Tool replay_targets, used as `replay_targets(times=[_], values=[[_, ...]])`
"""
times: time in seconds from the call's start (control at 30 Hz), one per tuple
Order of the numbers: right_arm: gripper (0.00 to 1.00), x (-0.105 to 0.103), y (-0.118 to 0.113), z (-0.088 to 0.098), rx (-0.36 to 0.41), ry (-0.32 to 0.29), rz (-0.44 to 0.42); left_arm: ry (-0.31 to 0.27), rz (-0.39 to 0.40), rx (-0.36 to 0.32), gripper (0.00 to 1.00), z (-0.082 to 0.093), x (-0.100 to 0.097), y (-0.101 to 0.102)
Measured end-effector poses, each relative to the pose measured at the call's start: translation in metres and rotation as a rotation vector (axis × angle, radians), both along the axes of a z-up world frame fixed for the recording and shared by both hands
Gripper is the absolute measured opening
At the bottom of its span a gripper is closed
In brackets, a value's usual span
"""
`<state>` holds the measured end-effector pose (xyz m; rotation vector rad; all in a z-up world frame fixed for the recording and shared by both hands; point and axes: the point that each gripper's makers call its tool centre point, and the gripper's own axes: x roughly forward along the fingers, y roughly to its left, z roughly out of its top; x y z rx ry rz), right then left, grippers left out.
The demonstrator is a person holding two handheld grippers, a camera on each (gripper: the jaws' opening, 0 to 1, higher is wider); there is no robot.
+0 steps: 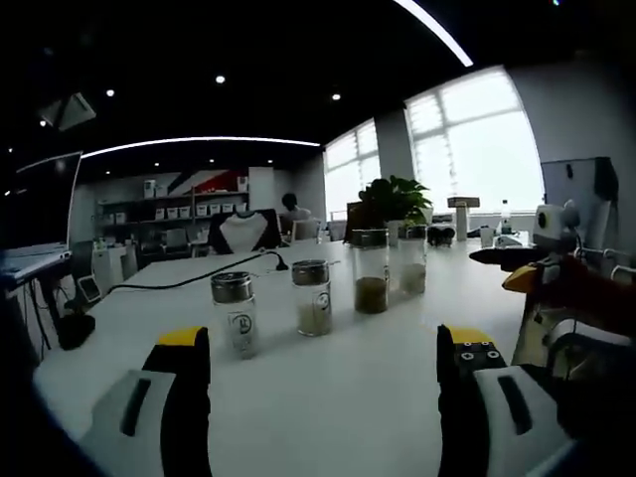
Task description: Rotate the seasoning bottle until the label or dispensing opening points toward the visible target arrow and the bottle remains upright within the marked orientation range
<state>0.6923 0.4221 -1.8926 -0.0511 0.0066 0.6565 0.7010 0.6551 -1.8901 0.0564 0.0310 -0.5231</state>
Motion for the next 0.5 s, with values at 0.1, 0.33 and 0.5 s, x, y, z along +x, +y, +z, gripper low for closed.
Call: replay_targets(times=[0.1, 0.33, 0.5], values=[[0.99, -0.006, -0.003, 0.0, 0.001, -0.003, -0.003, -0.001, 0.001, 0.003, 1.0, 0.0, -0.006, -0.004], [0.99, -0.013, -0.007, 0.004, 0.006, -0.015, -0.009, -0.005, -0.003, 0.008, 1.0, -0.002, -0.012, -0.012], [0.99, -0.013, -0.007, 0.001, 0.005, -0.01, -0.007, -0.003, -0.006, 0.007, 1.0, -0.003, -0.013, -0.014]])
